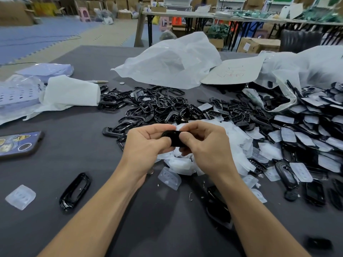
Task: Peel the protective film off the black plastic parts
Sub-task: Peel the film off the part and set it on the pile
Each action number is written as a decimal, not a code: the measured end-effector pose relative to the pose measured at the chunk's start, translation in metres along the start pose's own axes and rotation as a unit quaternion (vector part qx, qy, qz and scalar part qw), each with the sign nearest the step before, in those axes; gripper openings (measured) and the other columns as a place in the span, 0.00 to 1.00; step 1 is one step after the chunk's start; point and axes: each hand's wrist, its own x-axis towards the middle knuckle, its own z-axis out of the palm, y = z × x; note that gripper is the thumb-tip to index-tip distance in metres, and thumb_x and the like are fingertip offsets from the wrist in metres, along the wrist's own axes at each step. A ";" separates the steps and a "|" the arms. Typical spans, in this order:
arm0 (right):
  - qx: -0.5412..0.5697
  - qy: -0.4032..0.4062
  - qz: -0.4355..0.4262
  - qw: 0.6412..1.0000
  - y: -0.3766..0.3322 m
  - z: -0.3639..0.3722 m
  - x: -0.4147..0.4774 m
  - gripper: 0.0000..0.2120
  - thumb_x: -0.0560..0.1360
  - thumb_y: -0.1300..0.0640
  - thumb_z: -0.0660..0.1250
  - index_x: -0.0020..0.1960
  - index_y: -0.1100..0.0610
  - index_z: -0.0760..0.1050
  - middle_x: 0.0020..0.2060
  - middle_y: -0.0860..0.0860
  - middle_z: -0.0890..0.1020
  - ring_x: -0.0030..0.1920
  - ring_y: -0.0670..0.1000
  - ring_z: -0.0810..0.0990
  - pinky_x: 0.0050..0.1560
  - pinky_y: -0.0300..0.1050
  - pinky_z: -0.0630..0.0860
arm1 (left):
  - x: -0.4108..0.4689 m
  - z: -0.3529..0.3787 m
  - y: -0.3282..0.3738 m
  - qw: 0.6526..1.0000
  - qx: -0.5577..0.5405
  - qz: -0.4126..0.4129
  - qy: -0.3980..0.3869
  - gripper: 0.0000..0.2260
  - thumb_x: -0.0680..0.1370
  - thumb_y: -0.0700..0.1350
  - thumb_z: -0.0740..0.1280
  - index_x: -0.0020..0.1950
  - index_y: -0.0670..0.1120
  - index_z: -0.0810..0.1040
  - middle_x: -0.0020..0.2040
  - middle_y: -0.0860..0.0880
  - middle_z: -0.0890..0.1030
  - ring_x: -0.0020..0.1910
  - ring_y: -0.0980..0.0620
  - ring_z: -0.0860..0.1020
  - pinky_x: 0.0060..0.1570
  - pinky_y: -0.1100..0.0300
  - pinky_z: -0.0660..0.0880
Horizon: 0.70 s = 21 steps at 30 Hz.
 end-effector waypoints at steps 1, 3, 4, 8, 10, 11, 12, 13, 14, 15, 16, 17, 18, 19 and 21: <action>-0.017 0.004 -0.007 1.000 0.001 0.001 0.000 0.10 0.75 0.66 0.72 0.40 0.52 0.83 0.31 0.50 0.85 0.28 0.53 0.83 0.32 0.46 0.81 | 0.000 0.000 0.000 1.000 0.008 0.002 -0.006 0.17 0.75 0.24 0.67 0.50 0.44 0.87 0.45 0.43 0.88 0.44 0.48 0.87 0.47 0.57 0.85; -0.054 0.012 -0.023 0.998 0.002 0.002 0.000 0.10 0.75 0.63 0.73 0.39 0.51 0.82 0.29 0.47 0.84 0.26 0.49 0.81 0.30 0.41 0.77 | -0.001 -0.001 -0.001 1.000 0.024 0.012 -0.016 0.17 0.75 0.24 0.67 0.52 0.43 0.87 0.45 0.42 0.88 0.44 0.48 0.86 0.49 0.56 0.85; -0.066 0.014 -0.029 0.997 0.002 0.001 -0.001 0.10 0.75 0.63 0.73 0.39 0.50 0.82 0.29 0.46 0.84 0.26 0.48 0.80 0.30 0.39 0.76 | -0.001 0.000 0.000 0.999 0.026 0.013 -0.020 0.16 0.75 0.25 0.68 0.52 0.43 0.87 0.45 0.41 0.88 0.43 0.49 0.86 0.48 0.56 0.85; -0.055 0.025 -0.032 0.998 0.001 0.000 0.000 0.10 0.74 0.63 0.73 0.38 0.51 0.82 0.30 0.46 0.84 0.26 0.47 0.81 0.30 0.37 0.75 | 0.000 0.000 0.001 1.000 -0.001 -0.010 -0.015 0.12 0.78 0.31 0.70 0.49 0.46 0.88 0.45 0.43 0.88 0.43 0.50 0.87 0.40 0.62 0.82; -0.037 0.027 -0.021 0.999 0.001 0.001 0.000 0.09 0.73 0.64 0.73 0.38 0.51 0.83 0.31 0.47 0.85 0.27 0.48 0.81 0.30 0.39 0.76 | 0.000 0.001 0.000 1.000 0.004 -0.010 -0.003 0.12 0.79 0.30 0.69 0.49 0.45 0.88 0.44 0.44 0.88 0.43 0.50 0.88 0.39 0.63 0.82; -0.031 0.023 -0.016 0.999 0.002 0.002 -0.001 0.09 0.73 0.63 0.73 0.39 0.51 0.83 0.31 0.47 0.85 0.27 0.49 0.81 0.31 0.42 0.77 | 0.000 0.002 -0.001 1.000 0.010 -0.006 0.006 0.12 0.79 0.30 0.69 0.48 0.45 0.88 0.43 0.44 0.88 0.41 0.51 0.87 0.38 0.63 0.82; -0.027 0.016 -0.012 0.999 0.003 0.003 -0.001 0.08 0.72 0.63 0.74 0.40 0.51 0.83 0.32 0.48 0.85 0.28 0.51 0.82 0.31 0.46 0.79 | 0.000 0.002 -0.002 1.000 0.014 0.000 0.017 0.13 0.79 0.29 0.69 0.47 0.45 0.88 0.42 0.45 0.88 0.40 0.52 0.87 0.37 0.64 0.82; -0.025 0.009 -0.008 1.000 0.003 0.004 -0.002 0.08 0.71 0.63 0.74 0.41 0.51 0.83 0.32 0.50 0.85 0.30 0.54 0.83 0.33 0.50 0.80 | 0.000 0.003 -0.002 1.000 0.015 0.006 0.025 0.14 0.78 0.28 0.69 0.46 0.46 0.88 0.42 0.45 0.88 0.38 0.52 0.87 0.36 0.64 0.81; -0.023 0.002 -0.004 1.000 0.004 0.005 -0.002 0.08 0.71 0.64 0.75 0.41 0.51 0.83 0.32 0.50 0.85 0.30 0.55 0.83 0.34 0.50 0.81 | 0.000 0.004 -0.002 0.999 0.014 0.010 0.030 0.14 0.78 0.28 0.69 0.46 0.46 0.88 0.41 0.44 0.88 0.37 0.52 0.87 0.36 0.64 0.81; -0.016 -0.003 0.002 1.000 0.004 0.005 -0.002 0.08 0.70 0.64 0.75 0.41 0.51 0.84 0.31 0.51 0.85 0.30 0.53 0.82 0.32 0.48 0.79 | 0.000 0.004 -0.003 0.999 0.013 0.013 0.032 0.15 0.78 0.27 0.69 0.45 0.45 0.88 0.41 0.44 0.88 0.37 0.51 0.87 0.35 0.63 0.82; -0.002 -0.006 0.010 1.000 0.005 0.004 -0.001 0.09 0.70 0.65 0.75 0.40 0.52 0.84 0.31 0.50 0.84 0.28 0.50 0.81 0.30 0.44 0.77 | 0.000 0.003 -0.003 0.999 0.012 0.014 0.030 0.14 0.77 0.27 0.69 0.46 0.45 0.88 0.42 0.44 0.88 0.37 0.51 0.87 0.36 0.63 0.82; 0.019 -0.007 0.018 1.000 0.005 0.004 0.000 0.10 0.71 0.67 0.74 0.39 0.52 0.84 0.30 0.50 0.84 0.27 0.48 0.80 0.29 0.40 0.75 | 0.000 0.002 -0.003 1.000 0.010 0.012 0.023 0.14 0.77 0.27 0.69 0.47 0.45 0.87 0.42 0.44 0.88 0.39 0.50 0.87 0.37 0.63 0.82; 0.037 -0.005 0.025 0.999 0.005 0.003 0.001 0.11 0.71 0.68 0.73 0.39 0.53 0.84 0.29 0.50 0.83 0.27 0.47 0.78 0.29 0.38 0.74 | 0.001 0.001 -0.002 1.000 0.006 0.005 0.013 0.14 0.77 0.27 0.69 0.48 0.45 0.87 0.43 0.44 0.88 0.40 0.50 0.88 0.38 0.63 0.82; 0.048 -0.002 0.028 0.998 0.005 0.003 0.002 0.11 0.72 0.69 0.73 0.39 0.53 0.84 0.29 0.50 0.83 0.26 0.48 0.77 0.29 0.39 0.74 | 0.001 0.000 -0.001 1.000 0.002 -0.005 -0.002 0.13 0.77 0.27 0.70 0.50 0.44 0.87 0.44 0.43 0.89 0.42 0.49 0.88 0.39 0.63 0.82; 0.046 0.008 0.015 0.999 0.005 0.003 0.003 0.12 0.73 0.68 0.72 0.39 0.52 0.84 0.30 0.49 0.83 0.26 0.49 0.76 0.29 0.43 0.73 | 0.002 -0.003 0.000 0.999 0.001 -0.025 -0.035 0.14 0.76 0.27 0.70 0.54 0.44 0.87 0.46 0.43 0.89 0.44 0.50 0.87 0.41 0.63 0.82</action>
